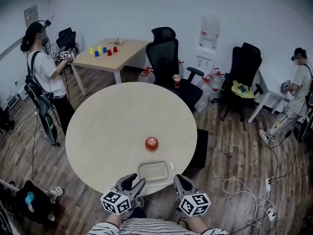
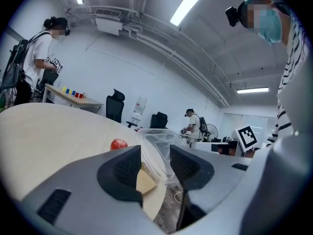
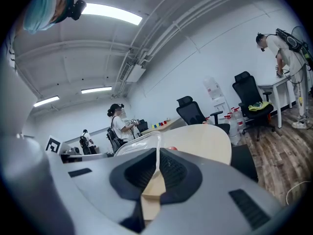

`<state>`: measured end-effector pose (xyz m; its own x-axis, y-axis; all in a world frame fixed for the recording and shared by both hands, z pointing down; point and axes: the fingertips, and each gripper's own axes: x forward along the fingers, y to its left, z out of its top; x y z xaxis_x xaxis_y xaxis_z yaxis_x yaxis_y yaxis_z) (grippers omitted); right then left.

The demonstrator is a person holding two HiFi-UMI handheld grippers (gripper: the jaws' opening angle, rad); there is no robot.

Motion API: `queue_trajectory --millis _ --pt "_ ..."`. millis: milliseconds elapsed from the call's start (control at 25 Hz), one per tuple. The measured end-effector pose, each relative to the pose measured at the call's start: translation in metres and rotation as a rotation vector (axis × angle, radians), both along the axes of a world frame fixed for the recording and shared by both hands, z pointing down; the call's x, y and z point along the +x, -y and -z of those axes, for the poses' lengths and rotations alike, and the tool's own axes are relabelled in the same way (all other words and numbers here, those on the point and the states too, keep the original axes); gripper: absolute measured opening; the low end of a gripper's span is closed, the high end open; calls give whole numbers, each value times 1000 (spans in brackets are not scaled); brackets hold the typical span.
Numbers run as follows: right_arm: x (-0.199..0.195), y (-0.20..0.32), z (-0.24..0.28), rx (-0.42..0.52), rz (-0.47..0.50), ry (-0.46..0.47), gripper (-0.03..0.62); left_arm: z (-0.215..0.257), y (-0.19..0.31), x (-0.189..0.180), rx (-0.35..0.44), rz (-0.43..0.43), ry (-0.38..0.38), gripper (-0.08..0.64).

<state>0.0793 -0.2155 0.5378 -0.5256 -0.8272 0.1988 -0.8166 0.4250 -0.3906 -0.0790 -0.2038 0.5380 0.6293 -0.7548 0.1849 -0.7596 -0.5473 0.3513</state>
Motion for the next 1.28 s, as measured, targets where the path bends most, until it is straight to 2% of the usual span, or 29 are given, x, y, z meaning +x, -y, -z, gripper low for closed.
queue_trajectory --millis 960,1280 --pt "8 -64 6 19 52 -14 37 7 -68 7 35 70 -22 193" --pt "4 -72 0 6 53 -19 37 3 -77 4 31 62 -23 193"
